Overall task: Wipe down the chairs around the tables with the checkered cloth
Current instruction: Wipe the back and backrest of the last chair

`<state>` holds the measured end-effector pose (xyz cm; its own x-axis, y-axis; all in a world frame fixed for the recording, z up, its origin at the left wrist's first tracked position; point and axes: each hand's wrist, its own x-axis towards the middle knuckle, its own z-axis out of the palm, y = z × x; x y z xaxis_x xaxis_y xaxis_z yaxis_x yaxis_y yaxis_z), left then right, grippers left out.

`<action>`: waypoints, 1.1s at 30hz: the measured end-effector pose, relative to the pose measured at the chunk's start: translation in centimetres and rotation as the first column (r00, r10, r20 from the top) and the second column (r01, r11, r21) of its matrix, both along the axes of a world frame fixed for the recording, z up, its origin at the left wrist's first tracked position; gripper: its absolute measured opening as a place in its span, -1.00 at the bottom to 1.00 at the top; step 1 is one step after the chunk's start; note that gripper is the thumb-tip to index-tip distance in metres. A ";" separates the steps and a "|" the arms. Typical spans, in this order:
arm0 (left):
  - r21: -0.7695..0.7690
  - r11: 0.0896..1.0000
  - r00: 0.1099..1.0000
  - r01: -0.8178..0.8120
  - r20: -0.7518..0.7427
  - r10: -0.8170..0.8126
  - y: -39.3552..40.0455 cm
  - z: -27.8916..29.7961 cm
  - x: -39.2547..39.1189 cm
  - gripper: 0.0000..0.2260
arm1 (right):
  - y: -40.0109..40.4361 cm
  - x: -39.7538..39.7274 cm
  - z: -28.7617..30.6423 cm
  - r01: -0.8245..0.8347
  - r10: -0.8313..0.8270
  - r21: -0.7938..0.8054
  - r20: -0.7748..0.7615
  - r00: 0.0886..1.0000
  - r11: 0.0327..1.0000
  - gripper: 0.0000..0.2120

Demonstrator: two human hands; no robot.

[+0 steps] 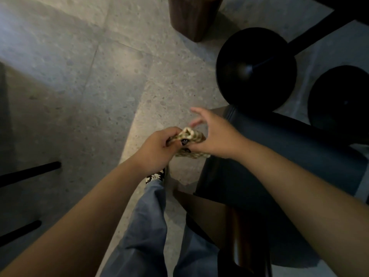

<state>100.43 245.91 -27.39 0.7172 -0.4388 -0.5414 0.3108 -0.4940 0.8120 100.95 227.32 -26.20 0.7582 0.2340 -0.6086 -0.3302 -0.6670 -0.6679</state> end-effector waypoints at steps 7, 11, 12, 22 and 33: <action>0.131 0.914 0.922 -0.385 -0.001 0.388 1.3 -3.7 -0.1 -0.78 | 0.0 2.9 -6.0 -0.334 0.422 -0.351 0.215 0.881 0.875 -0.80; 0.191 0.906 0.899 -0.377 -0.162 0.408 2.0 -5.3 -1.3 -0.80 | 2.5 -1.9 -9.0 -0.654 0.719 -0.380 0.046 0.693 0.654 -0.73; 0.214 0.908 0.899 -0.360 -0.182 0.399 2.1 -5.6 -1.6 -0.81 | 3.0 -3.8 -9.7 -0.800 0.843 -0.367 -0.075 0.533 0.474 -0.75; 0.251 0.899 0.871 -0.359 -0.256 0.419 1.0 -5.7 -2.4 -0.81 | 2.1 -7.1 -11.1 -0.973 0.965 -0.229 -0.255 0.064 0.004 -0.70; 0.211 0.938 0.911 -0.275 -0.255 0.324 -4.1 -5.8 -1.6 -0.84 | -6.2 3.1 -10.1 -0.684 0.862 -0.620 -0.024 0.507 0.385 -0.69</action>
<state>98.88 241.85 -33.15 0.6077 -0.1133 -0.7860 0.6683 -0.4616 0.5833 104.09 221.15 -36.27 0.5436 0.5422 -0.6407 0.6394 -0.7620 -0.1024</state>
